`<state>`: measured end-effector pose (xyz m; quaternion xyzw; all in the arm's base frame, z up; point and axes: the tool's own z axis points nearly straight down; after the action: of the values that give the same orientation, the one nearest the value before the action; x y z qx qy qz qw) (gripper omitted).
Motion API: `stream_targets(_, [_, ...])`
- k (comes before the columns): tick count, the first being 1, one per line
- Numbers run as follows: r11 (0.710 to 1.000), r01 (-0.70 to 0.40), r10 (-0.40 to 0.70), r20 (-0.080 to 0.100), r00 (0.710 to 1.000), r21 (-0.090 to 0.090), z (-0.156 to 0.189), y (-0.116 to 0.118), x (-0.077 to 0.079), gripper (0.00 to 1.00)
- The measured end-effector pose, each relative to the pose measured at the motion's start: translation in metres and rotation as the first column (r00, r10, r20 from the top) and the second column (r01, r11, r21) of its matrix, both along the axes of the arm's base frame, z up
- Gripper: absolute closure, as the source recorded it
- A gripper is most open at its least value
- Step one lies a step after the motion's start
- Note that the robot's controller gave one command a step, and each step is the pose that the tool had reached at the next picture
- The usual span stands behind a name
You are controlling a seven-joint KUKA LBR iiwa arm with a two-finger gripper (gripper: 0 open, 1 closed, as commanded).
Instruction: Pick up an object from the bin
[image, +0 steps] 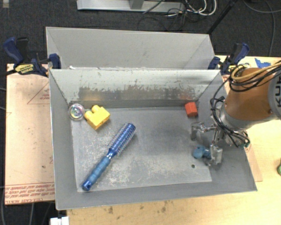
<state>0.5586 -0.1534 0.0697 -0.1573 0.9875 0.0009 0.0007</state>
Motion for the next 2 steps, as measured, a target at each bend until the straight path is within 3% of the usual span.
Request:
stream_targets(1, [1.0,0.029,-0.029,0.001,1.0,0.0,0.0002,0.0014,-0.0172,0.0])
stream_targets(2, [1.0,0.029,-0.029,0.002,1.0,0.0,0.0004,0.0011,-0.0167,1.0])
